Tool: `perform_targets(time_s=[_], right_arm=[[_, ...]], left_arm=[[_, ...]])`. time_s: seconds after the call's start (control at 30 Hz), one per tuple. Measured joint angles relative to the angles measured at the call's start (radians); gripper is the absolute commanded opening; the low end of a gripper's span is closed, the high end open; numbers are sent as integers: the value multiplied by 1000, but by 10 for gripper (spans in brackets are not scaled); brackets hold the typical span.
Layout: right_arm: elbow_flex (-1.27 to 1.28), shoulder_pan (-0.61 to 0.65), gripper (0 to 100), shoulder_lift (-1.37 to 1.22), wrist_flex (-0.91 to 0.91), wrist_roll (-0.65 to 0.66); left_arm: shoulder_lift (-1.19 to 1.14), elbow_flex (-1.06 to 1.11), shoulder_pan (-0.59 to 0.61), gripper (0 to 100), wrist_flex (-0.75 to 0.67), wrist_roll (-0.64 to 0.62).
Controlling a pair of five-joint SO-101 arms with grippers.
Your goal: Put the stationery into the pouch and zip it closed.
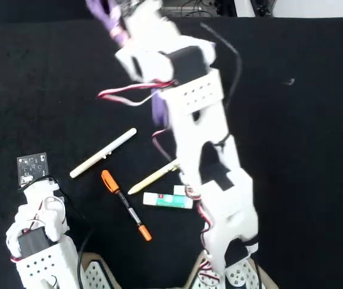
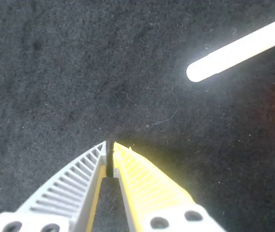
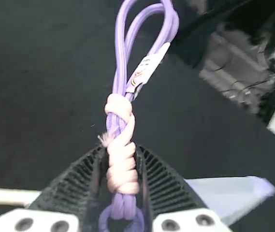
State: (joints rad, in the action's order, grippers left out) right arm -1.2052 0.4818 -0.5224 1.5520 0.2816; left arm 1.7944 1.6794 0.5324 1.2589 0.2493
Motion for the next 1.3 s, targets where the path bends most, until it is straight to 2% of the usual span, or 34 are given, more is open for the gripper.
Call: perform_targets(time_s=[0.27,0.43,0.63,1.03,1.3], right_arm=[[0,229,11,-5,118,0],[0,318,11,-23,170,0],[23,328,11,-21,184,0],[264,379,11,-18,184,0],[491,384,11,184,184,0]], left_arm=[[0,0,0,30,0,0],[0,0,0,30,0,0],[0,0,0,30,0,0],[0,0,0,30,0,0],[0,0,0,30,0,0]])
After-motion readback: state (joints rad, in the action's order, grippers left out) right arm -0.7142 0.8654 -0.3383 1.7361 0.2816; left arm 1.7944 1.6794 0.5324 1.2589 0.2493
